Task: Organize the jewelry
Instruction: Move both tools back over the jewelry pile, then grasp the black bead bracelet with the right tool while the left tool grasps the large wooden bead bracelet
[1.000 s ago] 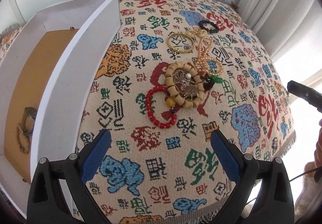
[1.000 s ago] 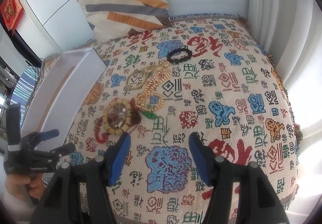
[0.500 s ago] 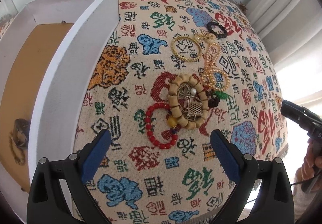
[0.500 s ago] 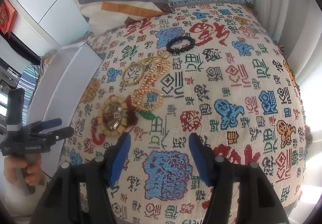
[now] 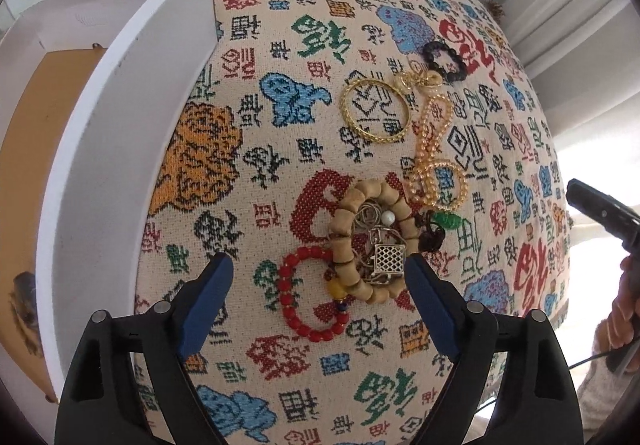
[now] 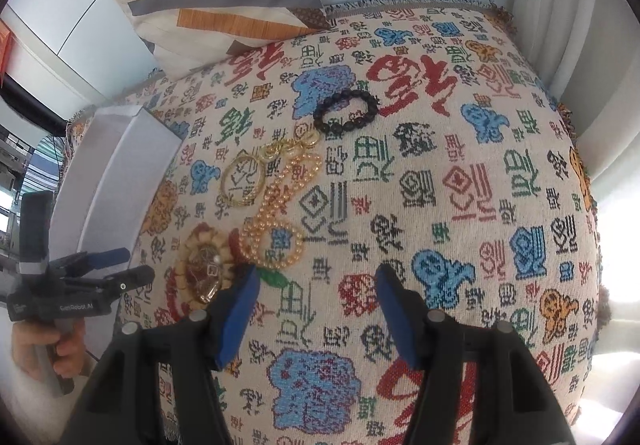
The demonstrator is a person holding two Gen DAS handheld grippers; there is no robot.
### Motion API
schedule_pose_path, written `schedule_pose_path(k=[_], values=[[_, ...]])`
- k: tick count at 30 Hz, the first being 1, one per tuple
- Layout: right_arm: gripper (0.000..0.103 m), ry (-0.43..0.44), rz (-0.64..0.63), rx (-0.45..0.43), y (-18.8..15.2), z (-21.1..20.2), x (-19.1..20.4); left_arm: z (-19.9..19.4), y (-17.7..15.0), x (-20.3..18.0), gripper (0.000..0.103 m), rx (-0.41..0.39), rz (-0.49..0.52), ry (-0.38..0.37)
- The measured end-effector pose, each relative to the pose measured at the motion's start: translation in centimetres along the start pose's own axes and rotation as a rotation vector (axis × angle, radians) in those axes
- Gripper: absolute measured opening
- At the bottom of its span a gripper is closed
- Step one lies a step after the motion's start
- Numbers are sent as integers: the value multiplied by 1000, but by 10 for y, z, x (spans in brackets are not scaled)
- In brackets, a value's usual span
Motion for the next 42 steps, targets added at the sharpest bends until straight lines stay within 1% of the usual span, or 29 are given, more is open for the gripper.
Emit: schedule_pose_path(k=[5, 7, 8, 11, 16, 19, 21, 24, 26, 28, 31, 33, 35, 36, 37, 38, 42], values=[[61, 7, 0, 18, 28, 14, -2, 12, 1, -2, 87, 21, 14, 14], [61, 19, 0, 19, 43, 20, -2, 17, 2, -2, 86, 27, 19, 24], [61, 18, -2, 22, 51, 24, -3, 19, 3, -2, 84, 30, 19, 27], [61, 13, -24, 24, 78, 38, -4, 26, 6, -3, 83, 38, 20, 34], [61, 25, -41, 60, 117, 78, -7, 36, 7, -5, 82, 45, 32, 48], [61, 25, -44, 92, 134, 105, -4, 41, 8, -5, 78, 56, 28, 44], [61, 13, -39, 108, 142, 122, -2, 44, 10, -5, 78, 61, 19, 40], [56, -35, -50, 125, 152, 145, 1, 49, 13, -4, 76, 68, 8, 31], [48, -50, -40, 153, 154, 159, 0, 52, 13, -4, 72, 79, 8, 25], [45, -76, -40, 179, 153, 171, 1, 55, 14, -5, 70, 84, 10, 23], [44, -139, -75, 179, 154, 178, 2, 57, 14, -5, 63, 93, 14, 16], [35, -177, -89, 177, 155, 178, 1, 59, 15, -5, 55, 96, 18, 22], [24, -200, -95, 166, 157, 179, 3, 61, 16, -6, 41, 98, 28, 31], [20, -207, -94, 160, 157, 179, 1, 61, 17, -8, 38, 96, 32, 30], [12, -211, -90, 151, 158, 178, -2, 61, 17, -9, 28, 97, 35, 19], [12, -204, -83, 144, 159, 177, -5, 61, 17, -11, 15, 99, 34, 4], [12, -159, -43, 113, 160, 166, -15, 56, 19, -14, 13, 83, 17, -20]])
Point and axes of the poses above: each gripper's, at about its wrist camera, not at the fingertips, and z roughly the way its jaws point, x to its left, y to its top, the point moved 8 cm from there along z, roughly the way its jaws point, and after that the axes turned 7 degrees about -z, right-handed, at the moved point
